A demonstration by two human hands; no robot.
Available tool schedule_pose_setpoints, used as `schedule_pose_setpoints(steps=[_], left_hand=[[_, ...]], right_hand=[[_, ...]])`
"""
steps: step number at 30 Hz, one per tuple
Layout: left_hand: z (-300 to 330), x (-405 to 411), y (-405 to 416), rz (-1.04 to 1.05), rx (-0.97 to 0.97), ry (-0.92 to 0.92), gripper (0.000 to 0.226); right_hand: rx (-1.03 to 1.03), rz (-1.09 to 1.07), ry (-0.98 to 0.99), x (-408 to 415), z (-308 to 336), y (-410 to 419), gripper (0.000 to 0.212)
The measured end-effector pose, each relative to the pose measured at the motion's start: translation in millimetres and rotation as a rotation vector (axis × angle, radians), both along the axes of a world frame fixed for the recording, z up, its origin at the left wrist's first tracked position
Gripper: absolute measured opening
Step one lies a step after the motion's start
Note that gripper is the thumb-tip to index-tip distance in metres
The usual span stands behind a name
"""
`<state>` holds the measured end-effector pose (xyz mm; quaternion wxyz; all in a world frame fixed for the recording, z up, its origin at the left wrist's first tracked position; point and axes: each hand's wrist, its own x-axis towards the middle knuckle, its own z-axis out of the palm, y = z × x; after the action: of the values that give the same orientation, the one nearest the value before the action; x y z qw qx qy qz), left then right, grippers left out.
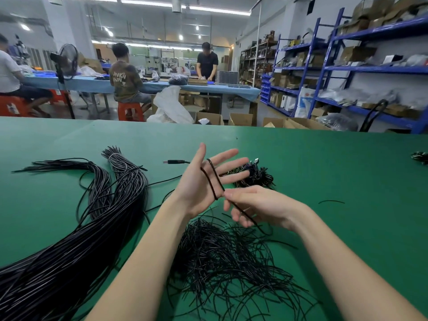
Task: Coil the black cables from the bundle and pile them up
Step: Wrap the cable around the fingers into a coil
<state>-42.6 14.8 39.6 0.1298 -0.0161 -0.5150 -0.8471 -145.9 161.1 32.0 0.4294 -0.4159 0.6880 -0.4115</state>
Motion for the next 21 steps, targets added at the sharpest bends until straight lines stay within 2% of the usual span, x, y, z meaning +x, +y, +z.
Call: schedule_pose_setpoints(steps=[3, 5, 7, 9, 11, 13, 17, 19, 21], left_hand=[[4, 8, -5, -0.078, 0.031, 0.095, 0.076], [9, 12, -4, -0.235, -0.017, 0.09, 0.079], [9, 14, 0, -0.36, -0.156, -0.014, 0.083], [7, 12, 6, -0.391, -0.365, -0.204, 0.086], [3, 7, 12, -0.348, -0.52, -0.371, 0.084], [-2, 4, 13, -0.21, -0.617, -0.464, 0.083], [-8, -2, 3, 0.072, -0.705, -0.485, 0.076], [-12, -4, -2, 0.152, -0.616, -0.43, 0.077], [-11, -7, -4, 0.201, -0.452, -0.351, 0.076]], right_hand=[[0.142, 0.067, -0.007, -14, -13, 1, 0.047], [0.138, 0.057, -0.033, -22, -15, 3, 0.039], [0.131, 0.014, 0.153, -30, -5, 2, 0.035], [0.187, 0.03, 0.397, -34, 17, -1, 0.029], [0.268, 0.065, 0.535, -34, 46, -6, 0.033], [0.305, 0.042, 0.673, -29, 71, -14, 0.033], [0.186, -0.152, 0.975, -14, 87, -23, 0.017], [0.066, -0.233, 0.975, -3, 80, -21, 0.015], [-0.098, -0.279, 0.752, 8, 64, -19, 0.011]])
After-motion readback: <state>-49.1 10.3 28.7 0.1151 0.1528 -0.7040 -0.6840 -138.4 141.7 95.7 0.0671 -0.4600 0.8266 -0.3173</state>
